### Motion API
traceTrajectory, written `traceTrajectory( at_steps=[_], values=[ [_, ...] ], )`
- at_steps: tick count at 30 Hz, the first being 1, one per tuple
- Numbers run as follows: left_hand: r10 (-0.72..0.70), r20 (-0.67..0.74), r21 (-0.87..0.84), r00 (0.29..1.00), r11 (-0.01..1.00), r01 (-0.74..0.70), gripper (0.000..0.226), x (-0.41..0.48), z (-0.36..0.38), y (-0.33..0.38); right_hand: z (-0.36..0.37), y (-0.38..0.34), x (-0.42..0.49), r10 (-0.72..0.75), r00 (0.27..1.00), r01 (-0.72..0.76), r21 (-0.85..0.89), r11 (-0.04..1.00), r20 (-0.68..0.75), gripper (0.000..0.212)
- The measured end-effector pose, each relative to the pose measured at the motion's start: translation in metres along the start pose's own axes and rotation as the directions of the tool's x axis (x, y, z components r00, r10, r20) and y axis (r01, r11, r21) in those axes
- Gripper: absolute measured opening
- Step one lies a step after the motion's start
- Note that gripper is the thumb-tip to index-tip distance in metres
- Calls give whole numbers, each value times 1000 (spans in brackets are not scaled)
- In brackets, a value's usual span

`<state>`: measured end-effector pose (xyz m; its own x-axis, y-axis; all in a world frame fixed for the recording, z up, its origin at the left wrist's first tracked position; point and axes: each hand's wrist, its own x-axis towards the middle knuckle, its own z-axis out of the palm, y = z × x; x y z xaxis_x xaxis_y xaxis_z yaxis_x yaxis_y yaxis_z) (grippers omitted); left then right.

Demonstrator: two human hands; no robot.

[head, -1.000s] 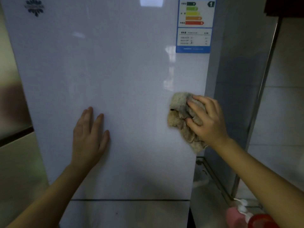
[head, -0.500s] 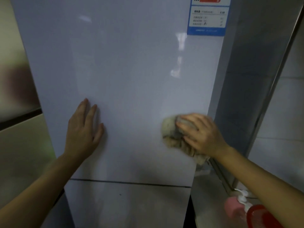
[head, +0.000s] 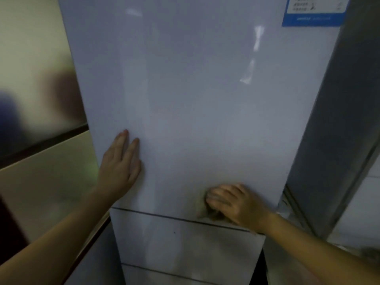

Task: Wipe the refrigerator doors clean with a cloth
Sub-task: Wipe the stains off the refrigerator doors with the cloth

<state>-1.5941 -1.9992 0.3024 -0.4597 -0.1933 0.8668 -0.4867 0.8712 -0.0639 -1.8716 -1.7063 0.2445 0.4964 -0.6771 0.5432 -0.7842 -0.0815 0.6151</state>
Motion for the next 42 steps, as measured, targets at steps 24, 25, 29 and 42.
traceTrajectory(
  at_steps=[24, 25, 29, 42],
  values=[
    [159, -147, -11, 976, 987, -163, 54, 18, 6, -103, 95, -90, 190, -5, 996, 9, 42, 999, -90, 28],
    [160, -163, -11, 974, 986, -164, 53, 17, 8, -104, 102, -100, 187, -14, 998, 17, 50, 999, -62, 28],
    [145, -221, -8, 964, 989, -150, 51, 14, 15, -103, 98, -104, 206, 96, 988, -97, -5, 995, -121, 30],
    [158, -306, -6, 939, 986, -168, 48, 14, 22, -106, 166, -176, 276, 247, 932, -256, 1, 967, -265, 30]
  ],
)
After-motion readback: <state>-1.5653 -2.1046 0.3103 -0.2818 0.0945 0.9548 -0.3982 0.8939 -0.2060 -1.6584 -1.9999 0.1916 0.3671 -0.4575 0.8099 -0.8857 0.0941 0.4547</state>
